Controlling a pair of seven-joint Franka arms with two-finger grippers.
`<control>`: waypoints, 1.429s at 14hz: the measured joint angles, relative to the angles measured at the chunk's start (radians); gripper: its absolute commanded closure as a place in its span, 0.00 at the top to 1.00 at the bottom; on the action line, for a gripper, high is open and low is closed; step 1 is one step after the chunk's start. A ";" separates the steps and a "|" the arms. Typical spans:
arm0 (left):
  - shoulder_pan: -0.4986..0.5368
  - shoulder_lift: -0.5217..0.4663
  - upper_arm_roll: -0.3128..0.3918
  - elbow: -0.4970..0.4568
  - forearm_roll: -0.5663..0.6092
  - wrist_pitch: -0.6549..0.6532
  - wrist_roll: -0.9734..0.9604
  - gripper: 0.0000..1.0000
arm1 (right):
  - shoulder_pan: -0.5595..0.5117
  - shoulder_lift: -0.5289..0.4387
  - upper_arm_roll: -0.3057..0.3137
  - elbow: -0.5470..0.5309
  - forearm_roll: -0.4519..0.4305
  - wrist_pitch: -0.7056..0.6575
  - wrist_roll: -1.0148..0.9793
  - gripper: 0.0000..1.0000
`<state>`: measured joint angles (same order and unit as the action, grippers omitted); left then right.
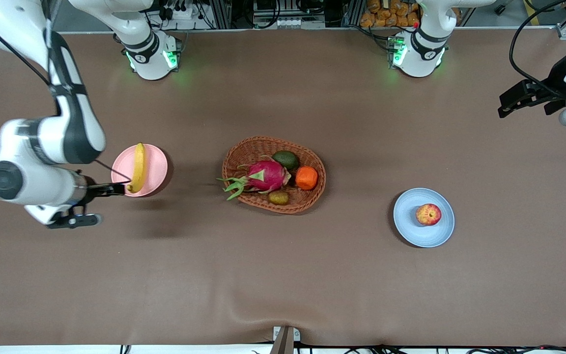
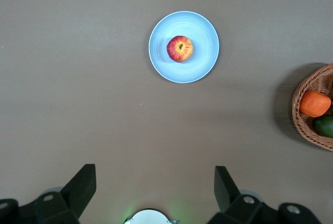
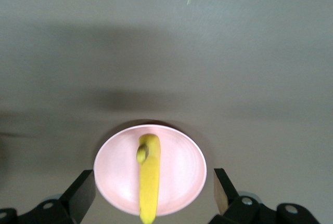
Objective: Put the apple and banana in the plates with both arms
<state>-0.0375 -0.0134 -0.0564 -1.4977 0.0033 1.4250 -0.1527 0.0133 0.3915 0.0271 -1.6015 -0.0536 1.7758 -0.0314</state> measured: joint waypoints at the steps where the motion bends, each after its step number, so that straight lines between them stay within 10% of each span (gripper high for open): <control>1: 0.001 0.000 0.000 0.000 0.000 0.000 0.000 1.00 | 0.000 -0.003 0.001 0.085 0.000 -0.084 -0.006 1.00; 11: 0.002 0.000 0.004 0.002 0.000 -0.006 0.000 1.00 | -0.037 -0.092 -0.001 0.486 0.005 -0.549 -0.165 1.00; 20: 0.003 0.000 0.009 0.005 0.000 -0.012 0.000 1.00 | -0.037 -0.414 0.002 0.142 0.031 -0.464 -0.056 1.00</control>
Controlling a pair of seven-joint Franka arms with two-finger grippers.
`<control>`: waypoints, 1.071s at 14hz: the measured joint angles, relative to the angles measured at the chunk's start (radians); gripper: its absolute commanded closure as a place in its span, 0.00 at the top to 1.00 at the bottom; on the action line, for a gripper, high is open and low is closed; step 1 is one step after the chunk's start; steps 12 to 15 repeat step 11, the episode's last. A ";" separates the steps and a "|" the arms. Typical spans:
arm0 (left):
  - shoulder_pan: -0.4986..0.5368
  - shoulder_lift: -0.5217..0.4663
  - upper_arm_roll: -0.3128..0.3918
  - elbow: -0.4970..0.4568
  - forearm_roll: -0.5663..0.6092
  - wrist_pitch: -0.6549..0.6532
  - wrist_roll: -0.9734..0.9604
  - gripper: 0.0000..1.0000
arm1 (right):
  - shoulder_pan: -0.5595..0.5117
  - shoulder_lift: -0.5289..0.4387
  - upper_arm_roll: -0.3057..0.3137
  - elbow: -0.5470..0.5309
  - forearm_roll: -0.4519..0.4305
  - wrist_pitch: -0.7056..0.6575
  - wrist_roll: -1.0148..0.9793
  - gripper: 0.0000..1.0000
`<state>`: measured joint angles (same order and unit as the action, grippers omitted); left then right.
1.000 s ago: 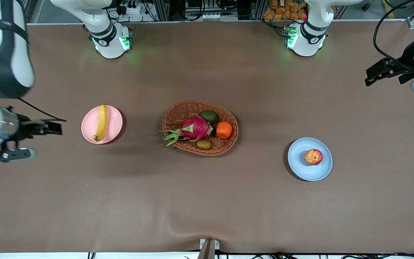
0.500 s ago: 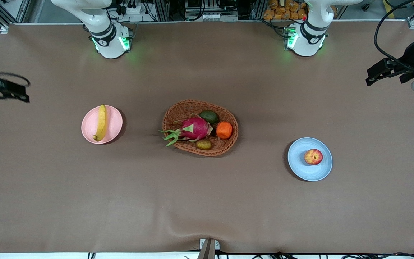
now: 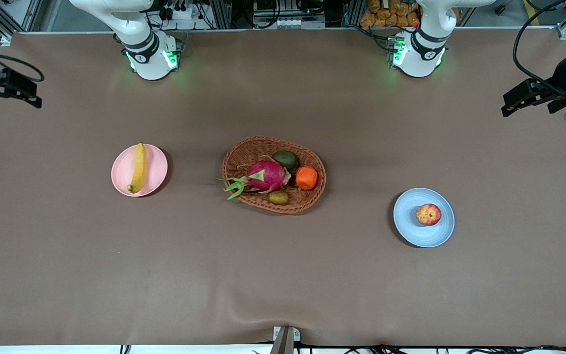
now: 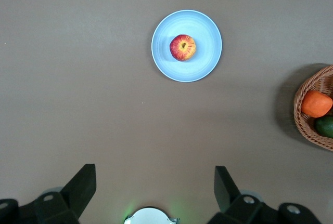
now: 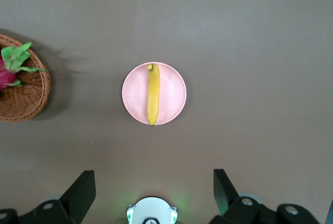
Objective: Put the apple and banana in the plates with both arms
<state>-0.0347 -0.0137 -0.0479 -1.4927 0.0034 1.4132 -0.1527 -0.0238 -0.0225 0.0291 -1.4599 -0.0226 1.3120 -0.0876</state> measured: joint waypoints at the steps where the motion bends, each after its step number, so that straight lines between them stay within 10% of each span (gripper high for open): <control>1: 0.000 0.000 0.000 0.000 0.000 -0.003 0.000 1.00 | 0.000 -0.011 0.000 -0.016 -0.001 0.007 0.000 1.00; 15: 0.000 0.000 0.000 0.000 0.000 -0.008 0.000 1.00 | 0.000 -0.003 0.000 0.009 -0.013 0.033 0.001 1.00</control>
